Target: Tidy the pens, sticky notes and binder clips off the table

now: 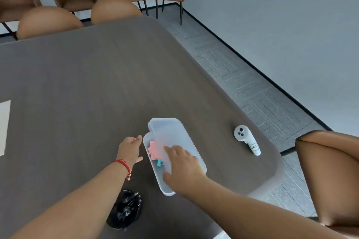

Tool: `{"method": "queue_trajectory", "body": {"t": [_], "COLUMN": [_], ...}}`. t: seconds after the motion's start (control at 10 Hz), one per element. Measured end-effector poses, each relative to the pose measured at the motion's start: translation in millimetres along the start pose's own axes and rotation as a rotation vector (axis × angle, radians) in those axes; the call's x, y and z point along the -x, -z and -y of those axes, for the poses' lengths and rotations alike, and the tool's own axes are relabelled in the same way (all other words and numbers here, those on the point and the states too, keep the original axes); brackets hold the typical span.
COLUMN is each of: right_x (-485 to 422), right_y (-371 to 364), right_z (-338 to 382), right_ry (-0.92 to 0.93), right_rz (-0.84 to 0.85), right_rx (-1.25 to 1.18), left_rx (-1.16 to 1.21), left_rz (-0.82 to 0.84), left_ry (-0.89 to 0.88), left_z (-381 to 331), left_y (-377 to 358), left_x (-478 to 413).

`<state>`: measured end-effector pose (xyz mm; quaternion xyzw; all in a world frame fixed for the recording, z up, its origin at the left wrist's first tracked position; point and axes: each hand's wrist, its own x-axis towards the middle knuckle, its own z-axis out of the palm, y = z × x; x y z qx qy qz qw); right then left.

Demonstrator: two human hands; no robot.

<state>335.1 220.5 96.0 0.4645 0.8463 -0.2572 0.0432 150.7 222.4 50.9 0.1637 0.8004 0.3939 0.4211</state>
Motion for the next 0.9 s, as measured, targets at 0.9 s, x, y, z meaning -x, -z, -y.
{"method": "queue_trajectory", "body": {"t": [0.9], "right_x": [-24.7], "right_y": [-30.6], "right_z": [-5.7], "right_ry": [0.111], "right_rz": [0.406], "right_rx": [0.072], "left_rx": [-0.042], "left_rz": [0.152], "left_ry": [-0.002], "left_z": [-19.7], "left_y": [48.3], "left_x": [32.8]}}
